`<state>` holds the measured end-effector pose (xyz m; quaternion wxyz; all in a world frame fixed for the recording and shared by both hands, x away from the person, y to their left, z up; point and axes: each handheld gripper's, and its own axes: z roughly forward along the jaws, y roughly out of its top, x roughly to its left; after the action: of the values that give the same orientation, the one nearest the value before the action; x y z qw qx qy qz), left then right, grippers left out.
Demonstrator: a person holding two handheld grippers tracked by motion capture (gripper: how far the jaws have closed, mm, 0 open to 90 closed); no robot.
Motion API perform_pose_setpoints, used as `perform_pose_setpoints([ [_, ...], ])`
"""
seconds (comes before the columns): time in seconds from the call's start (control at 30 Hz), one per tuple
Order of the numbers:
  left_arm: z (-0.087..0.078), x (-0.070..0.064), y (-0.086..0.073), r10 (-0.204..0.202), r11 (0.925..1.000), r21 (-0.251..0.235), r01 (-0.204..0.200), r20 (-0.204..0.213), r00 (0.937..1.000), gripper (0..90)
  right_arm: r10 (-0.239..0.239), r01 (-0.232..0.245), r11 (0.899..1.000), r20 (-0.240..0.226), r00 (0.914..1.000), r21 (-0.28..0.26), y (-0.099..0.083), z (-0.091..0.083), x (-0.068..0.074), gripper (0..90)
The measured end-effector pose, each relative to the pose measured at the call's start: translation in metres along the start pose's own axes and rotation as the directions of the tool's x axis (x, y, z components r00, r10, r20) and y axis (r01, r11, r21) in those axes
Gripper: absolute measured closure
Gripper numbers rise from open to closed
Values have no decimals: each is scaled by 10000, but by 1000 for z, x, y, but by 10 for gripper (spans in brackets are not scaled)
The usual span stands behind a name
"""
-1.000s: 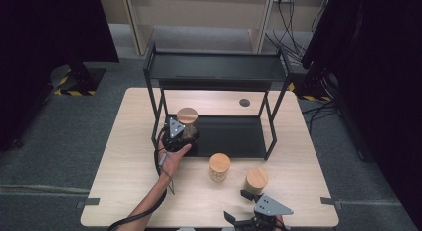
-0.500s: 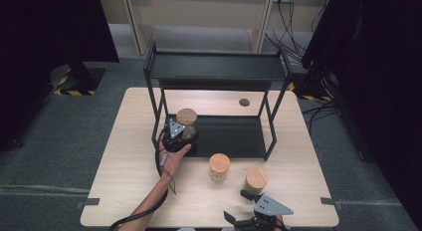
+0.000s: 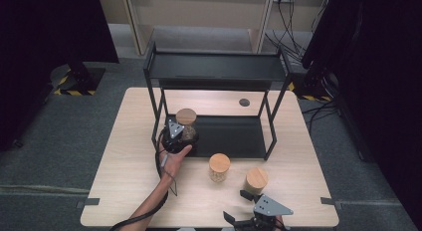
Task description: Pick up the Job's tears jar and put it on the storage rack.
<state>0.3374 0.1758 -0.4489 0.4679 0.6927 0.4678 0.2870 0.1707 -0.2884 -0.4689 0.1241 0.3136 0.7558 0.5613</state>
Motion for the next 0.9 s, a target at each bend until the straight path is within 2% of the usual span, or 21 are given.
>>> perform_pose_setpoints([
  [0.13, -6, -6, 3, -28, 10000, -6, 27, -154, 9999, 31, -22, 22, 10000, -29, 10000, 25, 0, 1, 0, 73],
  [0.4, -15, -12, 7, 25, 9999, 136, -23, -154, 9999, 30, -8, 8, 10000, -38, 10000, -6, 0, 0, 0, 73],
  [0.6, -25, -13, 5, -72, 9998, 170, 69, 143, 9999, 28, -3, 3, 10000, -26, 10000, -19, 0, 0, 0, 73],
  [0.9, -45, -14, 3, 200, 9996, 204, -208, 376, 9991, 28, -27, 26, 10000, -30, 10000, -19, 0, 0, 1, 73],
])
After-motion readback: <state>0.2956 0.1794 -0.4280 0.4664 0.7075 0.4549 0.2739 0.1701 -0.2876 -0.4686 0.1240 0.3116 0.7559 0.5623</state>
